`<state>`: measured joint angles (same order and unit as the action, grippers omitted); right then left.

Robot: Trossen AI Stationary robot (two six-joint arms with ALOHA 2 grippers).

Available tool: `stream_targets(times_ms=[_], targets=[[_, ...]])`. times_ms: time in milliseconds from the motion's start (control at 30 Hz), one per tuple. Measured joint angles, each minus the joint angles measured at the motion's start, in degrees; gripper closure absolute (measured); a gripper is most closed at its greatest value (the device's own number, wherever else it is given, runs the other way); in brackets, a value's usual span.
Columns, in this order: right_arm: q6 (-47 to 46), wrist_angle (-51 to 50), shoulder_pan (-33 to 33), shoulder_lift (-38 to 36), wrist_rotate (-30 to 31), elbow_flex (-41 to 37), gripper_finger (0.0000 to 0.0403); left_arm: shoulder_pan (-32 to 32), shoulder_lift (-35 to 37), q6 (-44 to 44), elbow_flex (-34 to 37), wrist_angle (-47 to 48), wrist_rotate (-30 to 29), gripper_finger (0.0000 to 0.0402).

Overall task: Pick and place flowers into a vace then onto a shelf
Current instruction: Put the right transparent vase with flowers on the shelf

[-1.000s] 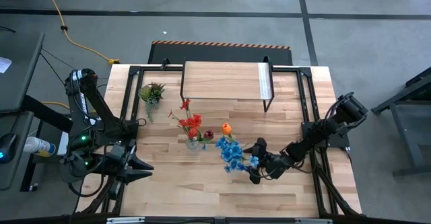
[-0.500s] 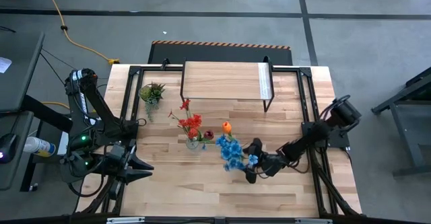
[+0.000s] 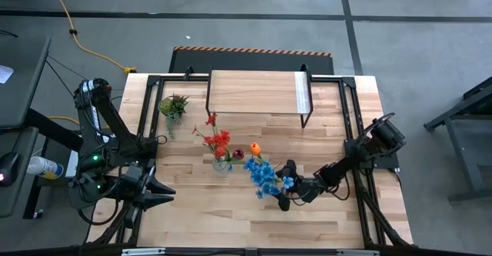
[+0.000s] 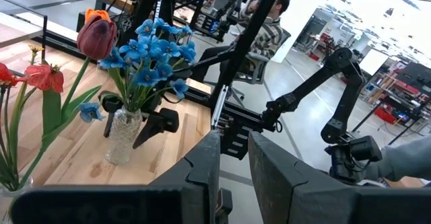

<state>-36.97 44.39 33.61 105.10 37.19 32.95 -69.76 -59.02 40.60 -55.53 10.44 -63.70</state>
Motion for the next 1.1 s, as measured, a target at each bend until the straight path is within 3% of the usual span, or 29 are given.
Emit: stream_targets(times_ms=[333,933,1100], targets=[[-0.09,0.49,0.00,-0.07,0.94,0.00,0.0158,0.00,0.01,-0.02,0.00,0.13,0.02,0.0289],[1.30,0.07,0.17,-2.63,1.73,0.00,0.0159,-0.01,0.01,0.00,0.00,0.17,0.04,0.0289],[1.46,-6.25,0.20,-6.43,3.45,0.00,0.0159,0.00,0.01,-0.02,0.00,0.16,0.04,0.0289]])
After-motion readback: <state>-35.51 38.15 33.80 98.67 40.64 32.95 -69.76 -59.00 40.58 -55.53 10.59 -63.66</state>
